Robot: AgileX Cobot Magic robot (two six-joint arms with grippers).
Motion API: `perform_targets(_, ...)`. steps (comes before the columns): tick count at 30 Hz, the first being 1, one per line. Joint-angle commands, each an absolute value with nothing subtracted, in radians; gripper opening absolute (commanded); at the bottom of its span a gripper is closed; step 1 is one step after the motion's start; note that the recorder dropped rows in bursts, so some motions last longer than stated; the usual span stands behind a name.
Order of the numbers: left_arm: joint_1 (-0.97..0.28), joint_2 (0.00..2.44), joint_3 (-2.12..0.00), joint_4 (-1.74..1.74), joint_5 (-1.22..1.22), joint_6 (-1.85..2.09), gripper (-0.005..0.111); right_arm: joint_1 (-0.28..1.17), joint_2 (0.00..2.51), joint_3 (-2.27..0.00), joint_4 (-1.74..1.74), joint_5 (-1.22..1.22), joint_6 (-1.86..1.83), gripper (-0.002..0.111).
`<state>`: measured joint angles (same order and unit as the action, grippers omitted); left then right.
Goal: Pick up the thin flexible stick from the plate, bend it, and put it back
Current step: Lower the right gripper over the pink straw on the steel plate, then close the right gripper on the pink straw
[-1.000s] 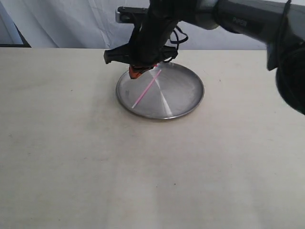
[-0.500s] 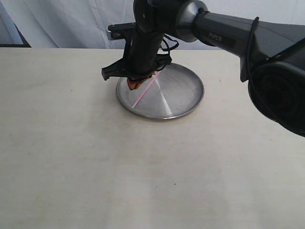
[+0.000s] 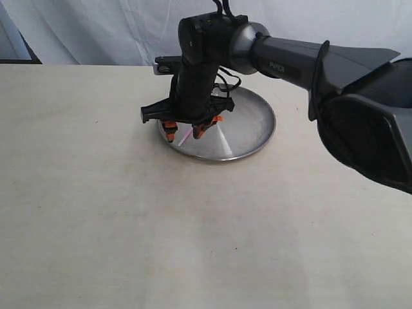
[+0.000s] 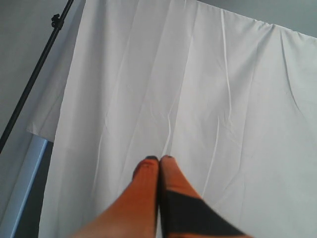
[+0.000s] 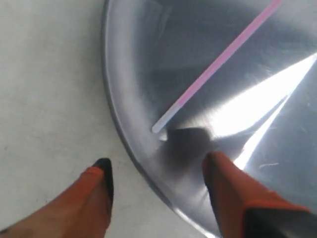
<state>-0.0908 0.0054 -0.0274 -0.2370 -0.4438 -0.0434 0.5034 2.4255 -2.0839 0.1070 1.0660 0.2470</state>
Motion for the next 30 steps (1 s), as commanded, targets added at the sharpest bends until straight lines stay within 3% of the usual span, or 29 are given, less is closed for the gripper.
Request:
perform_targets(1,-0.091,0.000,-0.023,-0.233,-0.442,-0.043,0.000,0.500,2.444,-2.089,0.075,1.007,0.340,0.054)
perform_targets(4,-0.091,0.000,-0.023,-0.233,-0.442,-0.043,0.000,0.500,2.460,-2.089,0.071,0.966,0.353,0.052)
perform_targets(11,-0.091,0.000,-0.023,-0.233,-0.442,-0.043,0.000,0.500,2.496,-2.089,0.052,0.961,0.377,0.035)
perform_targets(24,-0.091,0.000,-0.023,-0.231,-0.442,-0.043,0.000,0.500,2.522,-2.089,0.022,0.907,0.377,0.034)
perform_targets(26,-0.091,0.000,-0.023,-0.231,-0.442,-0.043,0.000,0.500,2.522,-2.089,0.007,0.905,0.377,0.025)
perform_targets(29,-0.091,0.000,-0.023,-0.231,-0.442,-0.043,0.000,0.500,2.522,-2.089,-0.024,0.949,0.377,-0.001)
perform_targets(30,-0.091,0.000,-0.023,-0.231,-0.442,-0.043,0.000,0.500,2.522,-2.089,-0.038,0.973,0.377,0.000)
